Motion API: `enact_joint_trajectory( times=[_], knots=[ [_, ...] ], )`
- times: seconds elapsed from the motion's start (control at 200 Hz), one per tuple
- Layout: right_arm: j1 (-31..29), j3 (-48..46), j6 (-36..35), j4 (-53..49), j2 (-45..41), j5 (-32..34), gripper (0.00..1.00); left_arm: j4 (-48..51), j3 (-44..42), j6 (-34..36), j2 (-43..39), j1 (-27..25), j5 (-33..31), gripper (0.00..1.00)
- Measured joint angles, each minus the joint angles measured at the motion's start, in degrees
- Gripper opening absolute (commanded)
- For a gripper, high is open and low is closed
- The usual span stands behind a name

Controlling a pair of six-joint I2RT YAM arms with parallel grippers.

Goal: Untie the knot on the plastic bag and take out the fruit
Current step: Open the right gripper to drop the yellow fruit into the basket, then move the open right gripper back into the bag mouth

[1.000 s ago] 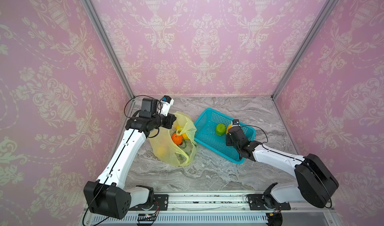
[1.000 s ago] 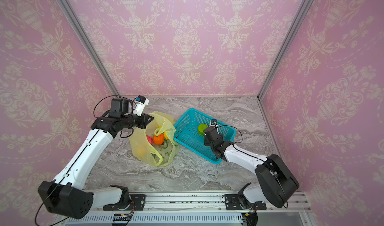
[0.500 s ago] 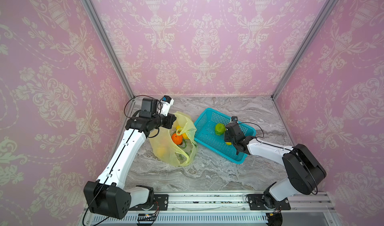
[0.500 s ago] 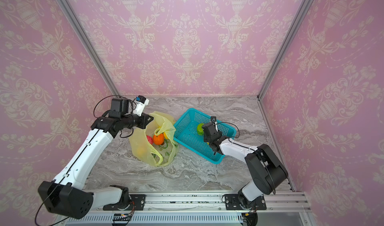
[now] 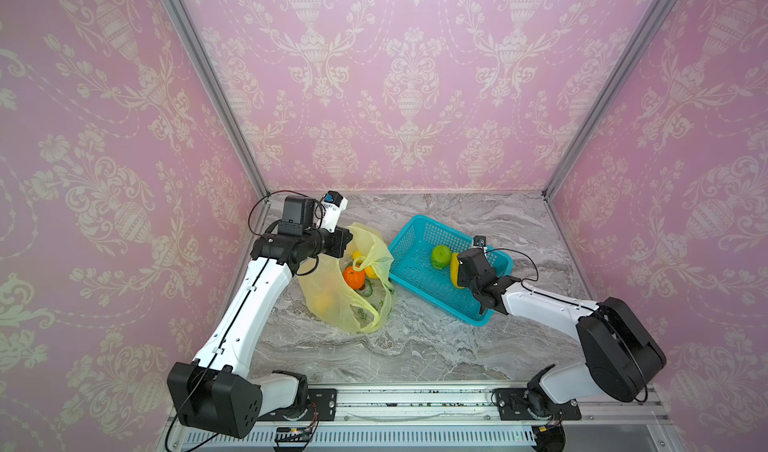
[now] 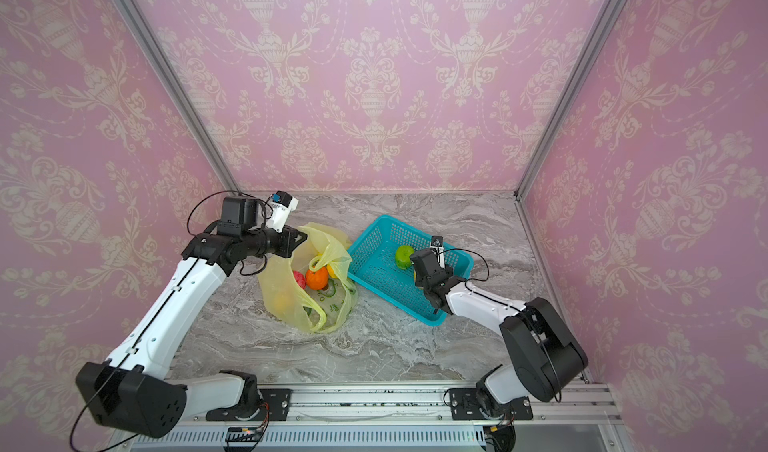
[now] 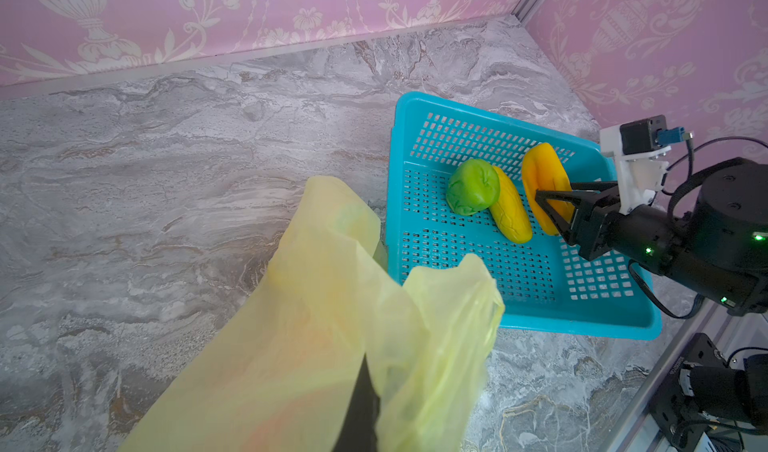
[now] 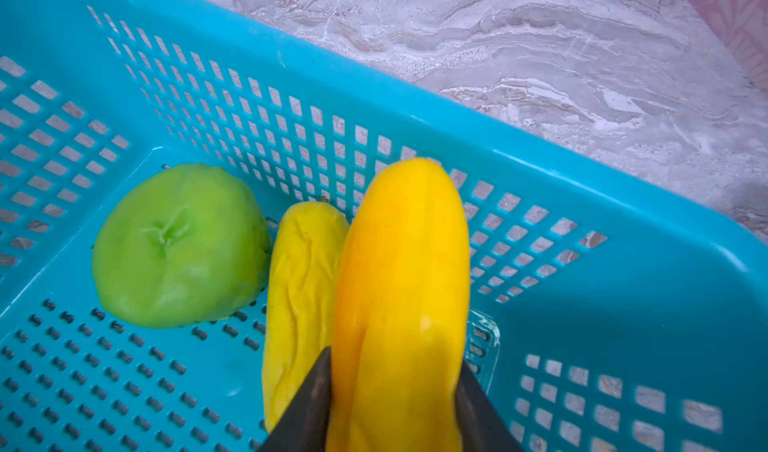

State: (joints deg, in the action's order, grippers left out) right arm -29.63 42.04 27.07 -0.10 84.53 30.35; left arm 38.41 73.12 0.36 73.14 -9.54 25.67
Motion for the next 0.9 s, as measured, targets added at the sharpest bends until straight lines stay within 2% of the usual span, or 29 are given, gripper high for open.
enact_joint_trajectory(
  times=[0.405,0.58,0.751,0.851,0.901],
  knots=[
    [0.42,0.17,0.63,-0.59,2.73,0.07,0.6,0.0,0.0,0.0,0.0,0.0,-0.02,0.0],
    [0.42,0.0,0.79,-0.09,2.4,-0.13,0.77,0.0,0.0,0.0,0.0,0.0,0.0,0.0],
    [0.42,-2.69,0.52,2.36,-1.27,-1.46,0.78,0.0,0.0,0.0,0.0,0.0,0.0,0.0],
    [0.39,-5.9,-0.2,4.9,-6.34,-2.71,0.74,0.0,0.0,0.0,0.0,0.0,0.0,0.0],
    [0.17,-8.2,-0.94,6.78,-10.05,-3.58,0.68,0.0,0.0,0.0,0.0,0.0,0.0,0.0]
  ],
)
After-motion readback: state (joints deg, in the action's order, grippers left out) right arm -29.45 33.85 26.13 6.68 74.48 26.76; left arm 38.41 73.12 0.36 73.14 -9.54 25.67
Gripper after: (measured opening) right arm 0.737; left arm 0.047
